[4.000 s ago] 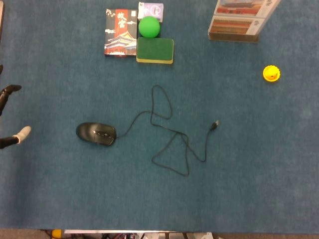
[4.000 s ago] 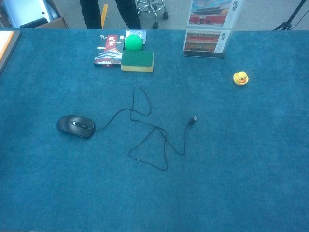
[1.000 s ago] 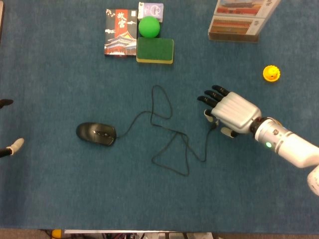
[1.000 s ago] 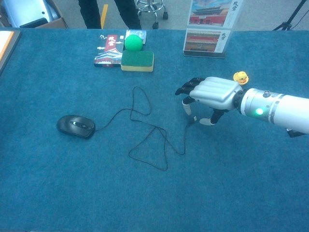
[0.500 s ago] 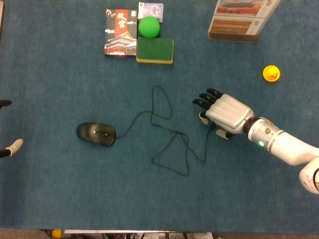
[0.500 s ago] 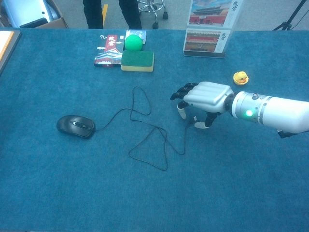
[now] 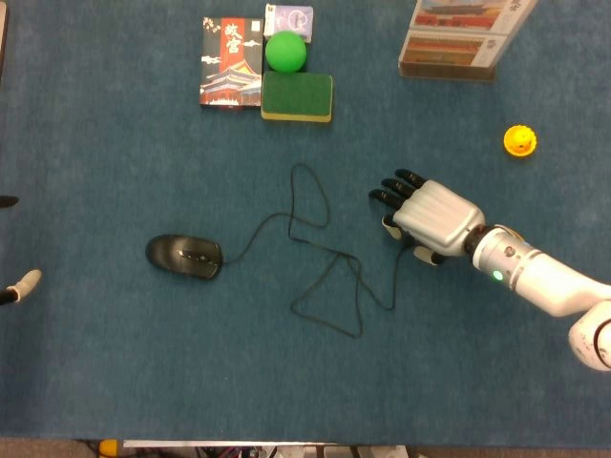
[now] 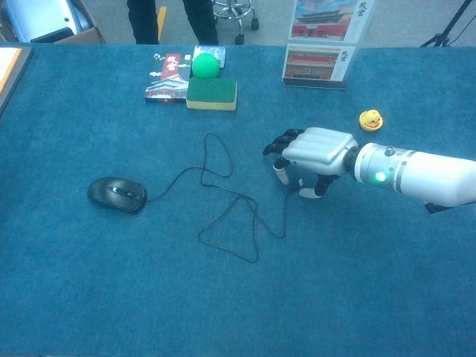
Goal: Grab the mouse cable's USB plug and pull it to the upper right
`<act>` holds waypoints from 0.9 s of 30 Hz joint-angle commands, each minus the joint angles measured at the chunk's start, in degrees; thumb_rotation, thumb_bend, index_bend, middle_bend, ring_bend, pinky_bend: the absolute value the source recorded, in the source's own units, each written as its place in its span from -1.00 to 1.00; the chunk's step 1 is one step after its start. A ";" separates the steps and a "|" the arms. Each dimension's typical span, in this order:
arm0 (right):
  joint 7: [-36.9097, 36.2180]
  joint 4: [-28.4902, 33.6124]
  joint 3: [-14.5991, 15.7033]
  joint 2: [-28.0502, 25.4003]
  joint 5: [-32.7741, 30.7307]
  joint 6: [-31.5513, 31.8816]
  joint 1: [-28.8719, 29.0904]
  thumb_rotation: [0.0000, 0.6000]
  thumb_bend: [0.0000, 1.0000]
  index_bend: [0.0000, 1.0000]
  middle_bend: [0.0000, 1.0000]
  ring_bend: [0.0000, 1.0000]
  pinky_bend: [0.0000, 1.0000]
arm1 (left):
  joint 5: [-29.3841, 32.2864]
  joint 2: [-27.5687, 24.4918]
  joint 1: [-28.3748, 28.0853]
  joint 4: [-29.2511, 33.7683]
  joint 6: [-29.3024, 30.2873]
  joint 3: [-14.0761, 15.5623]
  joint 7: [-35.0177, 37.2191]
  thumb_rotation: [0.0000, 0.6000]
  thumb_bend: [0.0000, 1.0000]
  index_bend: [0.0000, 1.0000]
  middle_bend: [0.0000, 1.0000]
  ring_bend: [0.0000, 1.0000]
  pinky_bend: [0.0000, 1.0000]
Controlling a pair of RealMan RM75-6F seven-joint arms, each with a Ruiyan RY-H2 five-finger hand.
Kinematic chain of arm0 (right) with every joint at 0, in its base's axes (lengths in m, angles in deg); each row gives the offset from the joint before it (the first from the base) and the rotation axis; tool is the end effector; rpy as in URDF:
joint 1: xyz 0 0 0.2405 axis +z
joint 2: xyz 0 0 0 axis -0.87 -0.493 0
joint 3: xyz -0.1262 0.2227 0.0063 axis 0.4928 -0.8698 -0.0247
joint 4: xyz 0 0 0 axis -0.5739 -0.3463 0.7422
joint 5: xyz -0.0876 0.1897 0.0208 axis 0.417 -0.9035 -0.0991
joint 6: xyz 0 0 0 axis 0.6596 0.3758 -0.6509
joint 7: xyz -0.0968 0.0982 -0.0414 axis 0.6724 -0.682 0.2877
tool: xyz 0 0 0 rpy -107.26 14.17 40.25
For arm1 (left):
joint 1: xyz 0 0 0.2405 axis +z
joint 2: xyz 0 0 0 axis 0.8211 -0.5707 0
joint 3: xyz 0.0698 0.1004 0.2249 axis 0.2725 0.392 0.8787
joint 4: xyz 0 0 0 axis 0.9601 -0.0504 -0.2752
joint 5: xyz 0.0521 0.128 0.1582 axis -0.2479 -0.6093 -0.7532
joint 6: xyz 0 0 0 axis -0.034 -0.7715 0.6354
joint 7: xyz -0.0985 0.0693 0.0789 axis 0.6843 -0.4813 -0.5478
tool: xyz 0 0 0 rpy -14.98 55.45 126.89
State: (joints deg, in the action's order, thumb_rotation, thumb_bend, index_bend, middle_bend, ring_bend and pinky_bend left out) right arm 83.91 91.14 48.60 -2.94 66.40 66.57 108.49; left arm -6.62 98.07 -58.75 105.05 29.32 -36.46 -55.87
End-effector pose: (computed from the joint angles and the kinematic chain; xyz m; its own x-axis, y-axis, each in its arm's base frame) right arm -0.1641 -0.3008 -0.0577 0.7735 -0.3720 0.5132 -0.5942 -0.7074 0.3827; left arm -0.3103 0.1678 0.1307 0.2783 0.0116 0.9604 0.9605 -0.0041 -0.2782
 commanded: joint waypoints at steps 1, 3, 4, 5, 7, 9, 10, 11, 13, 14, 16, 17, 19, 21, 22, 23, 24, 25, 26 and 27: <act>-0.03 -0.48 0.23 0.43 0.17 0.20 0.01 1.00 -0.42 -0.08 -0.81 -1.00 -0.98 | 0.05 0.10 0.10 -0.22 0.01 0.04 0.26 1.00 -0.95 -0.50 -1.00 -1.00 -1.00; -0.12 -0.82 0.37 0.74 0.37 0.38 0.01 1.00 -0.42 -0.07 -0.81 -1.00 -0.98 | 0.07 0.19 0.15 -0.41 0.00 0.07 0.44 1.00 -0.95 -0.50 -1.00 -1.00 -1.00; -0.16 -0.97 0.41 0.85 0.49 0.48 0.02 1.00 -0.42 -0.06 -0.81 -1.00 -0.98 | 0.11 0.21 0.17 -0.46 -0.04 0.08 0.48 1.00 -0.96 -0.50 -1.00 -1.00 -1.00; -0.25 -1.07 0.45 0.95 0.60 0.57 0.01 1.00 -0.42 -0.05 -0.81 -1.00 -0.98 | 0.13 0.25 0.16 -0.52 -0.08 0.06 0.56 1.00 -0.96 -0.50 -1.00 -1.00 -1.00; -0.68 -1.24 0.48 1.15 0.95 0.80 -0.01 1.00 -0.42 -0.01 -0.81 -1.00 -0.98 | 0.16 0.24 0.19 -0.63 -0.08 0.05 0.69 1.00 -0.96 -0.50 -1.00 -1.00 -1.00; -1.11 -1.44 0.57 1.35 1.42 1.03 -0.05 1.00 -0.42 0.04 -0.81 -1.00 -0.98 | 0.16 0.27 0.22 -0.70 -0.07 0.03 0.81 1.00 -0.96 -0.50 -1.00 -1.00 -1.00; -1.28 -1.55 0.61 1.42 1.62 1.11 -0.05 1.00 -0.42 0.06 -0.81 -1.00 -0.98 | 0.17 0.28 0.23 -0.69 -0.07 0.02 0.80 1.00 -0.96 -0.50 -1.00 -1.00 -1.00; -1.42 -1.65 0.66 1.47 1.80 1.17 -0.05 1.00 -0.42 0.08 -0.81 -1.00 -0.98 | 0.19 0.28 0.24 -0.71 -0.09 0.02 0.81 1.00 -0.96 -0.50 -1.00 -1.00 -1.00; -1.64 -1.85 0.78 1.58 2.12 1.26 -0.05 1.00 -0.42 0.12 -0.81 -1.00 -0.98 | 0.18 0.31 0.29 -0.78 -0.06 0.04 0.94 1.00 -0.96 -0.50 -1.00 -1.00 -1.00; -1.70 -1.93 0.83 1.62 2.23 1.31 -0.06 1.00 -0.42 0.12 -0.81 -1.00 -0.98 | 0.18 0.34 0.31 -0.83 -0.03 0.02 1.00 1.00 -0.96 -0.50 -1.00 -1.00 -1.00; -1.86 -2.02 0.92 1.66 2.35 1.35 -0.07 1.00 -0.42 0.14 -0.81 -1.00 -0.98 | 0.19 0.35 0.39 -0.92 0.02 0.04 1.13 1.00 -0.96 -0.50 -1.00 -1.00 -1.00; -1.88 -2.06 0.96 1.68 2.42 1.39 -0.08 1.00 -0.42 0.15 -0.81 -1.00 -0.98 | 0.20 0.36 0.39 -0.95 0.00 0.03 1.19 1.00 -0.96 -0.50 -1.00 -1.00 -1.00; -1.85 -2.14 1.07 1.72 2.56 1.49 -0.10 1.00 -0.42 0.16 -0.81 -1.00 -0.98 | 0.18 0.39 0.40 -1.02 -0.04 0.05 1.26 1.00 -0.96 -0.50 -1.00 -1.00 -1.00; -1.76 -2.20 1.16 1.76 2.63 1.60 -0.14 1.00 -0.42 0.17 -0.81 -1.00 -0.98 | 0.13 0.43 0.39 -1.12 -0.08 0.07 1.34 1.00 -0.96 -0.50 -1.00 -1.00 -1.00; -1.72 -2.23 1.21 1.78 2.64 1.63 -0.17 1.00 -0.42 0.18 -0.81 -1.00 -0.98 | 0.12 0.44 0.39 -1.13 -0.06 0.06 1.34 1.00 -0.96 -0.50 -1.00 -1.00 -1.00; -1.65 -2.26 1.23 1.80 2.63 1.67 -0.18 1.00 -0.42 0.18 -0.81 -1.00 -0.98 | 0.15 0.46 0.40 -1.21 -0.10 0.05 1.40 1.00 -0.96 -0.50 -1.00 -1.00 -1.00; -1.56 -2.30 1.25 1.83 2.62 1.75 -0.20 1.00 -0.42 0.19 -0.81 -1.00 -0.98 | 0.11 0.48 0.39 -1.26 -0.09 0.04 1.47 1.00 -0.96 -0.50 -1.00 -1.00 -1.00; -1.50 -2.31 1.26 1.85 2.61 1.81 -0.23 1.00 -0.42 0.21 -0.81 -1.00 -0.98 | 0.10 0.50 0.39 -1.27 -0.08 0.03 1.48 1.00 -0.96 -0.50 -1.00 -1.00 -1.00; -1.43 -2.32 1.28 1.86 2.61 1.89 -0.26 1.00 -0.42 0.22 -0.81 -1.00 -0.98 | 0.14 0.51 0.41 -1.28 -0.08 0.02 1.48 1.00 -0.96 -0.50 -1.00 -1.00 -1.00; -1.37 -2.33 1.29 1.88 2.61 1.97 -0.29 1.00 -0.42 0.24 -0.81 -1.00 -0.98 | 0.12 0.52 0.44 -1.32 -0.05 0.03 1.52 1.00 -0.96 -0.50 -1.00 -1.00 -1.00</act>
State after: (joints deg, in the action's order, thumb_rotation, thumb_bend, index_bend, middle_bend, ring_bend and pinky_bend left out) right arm 82.53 88.81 49.89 -1.07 69.01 68.54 108.21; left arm -6.50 98.59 -58.32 103.74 29.26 -36.43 -54.35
